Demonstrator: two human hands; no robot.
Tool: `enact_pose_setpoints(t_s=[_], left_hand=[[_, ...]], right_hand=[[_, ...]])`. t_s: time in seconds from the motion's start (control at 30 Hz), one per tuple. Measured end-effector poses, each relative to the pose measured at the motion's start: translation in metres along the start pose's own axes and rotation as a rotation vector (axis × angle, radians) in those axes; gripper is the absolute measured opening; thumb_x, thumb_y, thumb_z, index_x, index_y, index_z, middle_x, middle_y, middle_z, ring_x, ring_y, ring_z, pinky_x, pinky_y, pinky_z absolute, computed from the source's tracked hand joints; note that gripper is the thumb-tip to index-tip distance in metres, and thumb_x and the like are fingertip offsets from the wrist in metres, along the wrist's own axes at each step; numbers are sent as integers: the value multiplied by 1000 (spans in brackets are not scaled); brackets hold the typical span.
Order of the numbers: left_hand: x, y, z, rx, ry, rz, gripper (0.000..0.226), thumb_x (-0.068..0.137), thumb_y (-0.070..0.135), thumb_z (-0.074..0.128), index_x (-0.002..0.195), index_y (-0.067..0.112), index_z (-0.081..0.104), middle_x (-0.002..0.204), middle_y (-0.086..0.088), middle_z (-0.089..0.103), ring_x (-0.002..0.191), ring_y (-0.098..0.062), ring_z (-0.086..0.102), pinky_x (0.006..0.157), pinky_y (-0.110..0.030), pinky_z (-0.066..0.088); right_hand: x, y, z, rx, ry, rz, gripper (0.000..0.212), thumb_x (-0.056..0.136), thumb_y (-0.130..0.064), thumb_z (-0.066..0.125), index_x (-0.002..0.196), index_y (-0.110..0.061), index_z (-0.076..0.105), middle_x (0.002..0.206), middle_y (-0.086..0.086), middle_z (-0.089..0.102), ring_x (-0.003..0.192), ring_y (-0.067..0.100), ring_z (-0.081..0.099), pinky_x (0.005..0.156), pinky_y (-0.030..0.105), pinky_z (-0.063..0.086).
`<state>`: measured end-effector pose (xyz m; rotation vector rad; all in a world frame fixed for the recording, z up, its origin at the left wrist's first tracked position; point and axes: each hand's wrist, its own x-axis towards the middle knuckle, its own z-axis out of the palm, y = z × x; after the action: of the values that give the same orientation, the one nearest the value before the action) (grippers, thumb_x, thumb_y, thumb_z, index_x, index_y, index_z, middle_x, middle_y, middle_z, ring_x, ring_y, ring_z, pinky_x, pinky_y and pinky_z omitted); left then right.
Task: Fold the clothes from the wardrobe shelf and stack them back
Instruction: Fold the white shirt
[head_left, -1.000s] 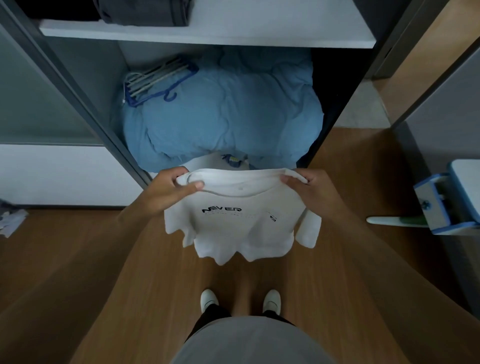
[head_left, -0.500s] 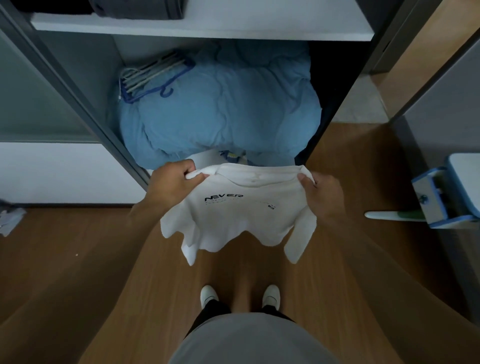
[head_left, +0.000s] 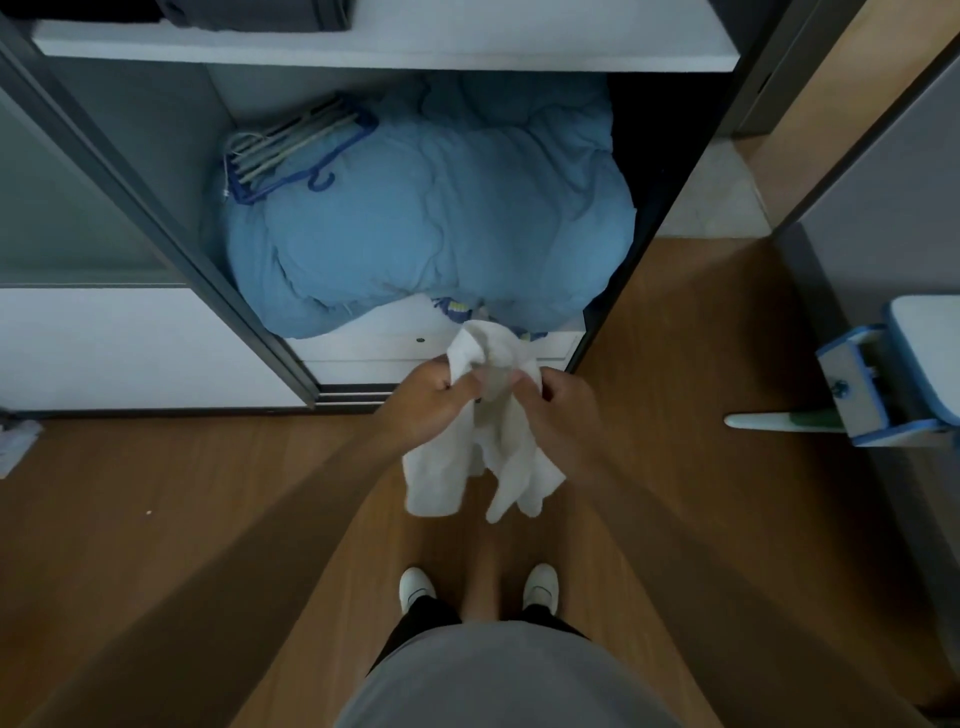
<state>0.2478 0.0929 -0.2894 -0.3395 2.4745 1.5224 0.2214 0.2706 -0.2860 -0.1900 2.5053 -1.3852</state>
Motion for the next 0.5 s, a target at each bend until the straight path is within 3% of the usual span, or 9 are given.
enact_pose_setpoints(t_s=[0.07, 0.17, 0.27, 0.37, 0.5], left_hand=[[-1, 2, 4, 27, -5, 106, 24, 101, 30, 55, 115, 14, 67, 106, 0, 68, 97, -15, 64, 82, -25, 52], [-3, 7, 3, 8, 8, 227, 10, 97, 14, 60, 94, 18, 68, 95, 6, 62, 86, -9, 61, 70, -13, 47], [-7, 9, 2, -82, 39, 201, 31, 97, 10, 59, 79, 35, 62, 79, 18, 62, 75, -3, 60, 62, -7, 41], [-11, 11, 5, -141, 79, 139, 33, 101, 26, 56, 70, 37, 62, 64, 25, 64, 63, 5, 61, 53, -7, 41], [-11, 18, 10, -217, 260, 87, 49, 104, 34, 48, 56, 31, 49, 47, 23, 54, 47, 8, 53, 46, -5, 36]], right_hand=[[-3, -8, 5, 141, 11, 35, 24, 101, -37, 53, 81, -28, 63, 81, 1, 71, 76, 14, 69, 70, 34, 59], [-3, -15, 4, 317, 31, 118, 22, 99, -37, 56, 82, -29, 67, 83, 3, 73, 82, 21, 72, 80, 43, 60], [-2, -16, -3, 443, 119, 203, 24, 99, -35, 57, 83, -22, 70, 92, 15, 73, 90, 31, 71, 84, 48, 58], [-2, -15, -5, 427, 79, 220, 23, 99, -29, 59, 87, -16, 72, 90, 14, 74, 87, 30, 72, 79, 44, 60], [-8, -14, 2, 407, -26, 200, 21, 97, -21, 59, 80, -18, 71, 80, 2, 74, 80, 20, 72, 65, 24, 60]])
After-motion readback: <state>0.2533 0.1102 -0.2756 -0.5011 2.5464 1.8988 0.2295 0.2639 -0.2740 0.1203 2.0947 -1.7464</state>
